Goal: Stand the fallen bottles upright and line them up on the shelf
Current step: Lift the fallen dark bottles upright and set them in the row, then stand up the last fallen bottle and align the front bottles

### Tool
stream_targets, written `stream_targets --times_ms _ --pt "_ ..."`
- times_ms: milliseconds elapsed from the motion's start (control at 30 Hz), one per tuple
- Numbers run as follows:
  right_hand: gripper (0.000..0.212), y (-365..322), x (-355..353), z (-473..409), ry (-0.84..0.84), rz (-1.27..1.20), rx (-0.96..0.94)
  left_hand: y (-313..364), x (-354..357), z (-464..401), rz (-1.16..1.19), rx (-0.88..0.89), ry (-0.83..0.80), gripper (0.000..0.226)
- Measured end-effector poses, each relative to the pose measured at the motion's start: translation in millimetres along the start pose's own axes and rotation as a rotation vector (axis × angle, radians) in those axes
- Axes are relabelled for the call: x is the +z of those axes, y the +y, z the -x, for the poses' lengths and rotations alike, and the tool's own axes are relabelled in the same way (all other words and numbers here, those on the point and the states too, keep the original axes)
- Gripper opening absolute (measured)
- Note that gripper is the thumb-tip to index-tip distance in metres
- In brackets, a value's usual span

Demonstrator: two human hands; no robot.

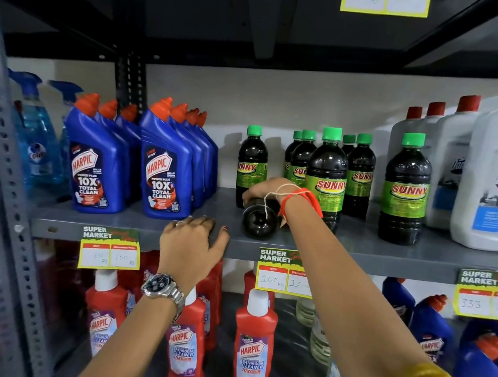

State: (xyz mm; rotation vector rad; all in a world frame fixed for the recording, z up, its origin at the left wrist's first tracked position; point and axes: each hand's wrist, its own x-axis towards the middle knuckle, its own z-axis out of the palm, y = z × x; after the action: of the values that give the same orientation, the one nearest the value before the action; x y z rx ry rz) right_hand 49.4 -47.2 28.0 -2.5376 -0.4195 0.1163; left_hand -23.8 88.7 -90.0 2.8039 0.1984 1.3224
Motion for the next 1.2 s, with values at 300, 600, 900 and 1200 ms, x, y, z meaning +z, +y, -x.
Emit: stream_targets --times_ms 300,600,900,1200 --pt "0.040 7 4 -5 0.268 -0.156 -0.026 -4 1 1 0.011 -0.003 -0.011 0.048" --pt "0.094 -5 1 1 0.710 -0.321 -0.324 -4 2 2 0.073 -0.009 0.009 0.053" --pt "0.101 18 30 -16 0.667 -0.466 -0.471 -5 6 2 0.062 -0.033 0.003 0.055" --pt "0.110 21 34 -15 0.710 -0.418 -0.429 -4 6 2 0.065 -0.035 0.009 0.053"
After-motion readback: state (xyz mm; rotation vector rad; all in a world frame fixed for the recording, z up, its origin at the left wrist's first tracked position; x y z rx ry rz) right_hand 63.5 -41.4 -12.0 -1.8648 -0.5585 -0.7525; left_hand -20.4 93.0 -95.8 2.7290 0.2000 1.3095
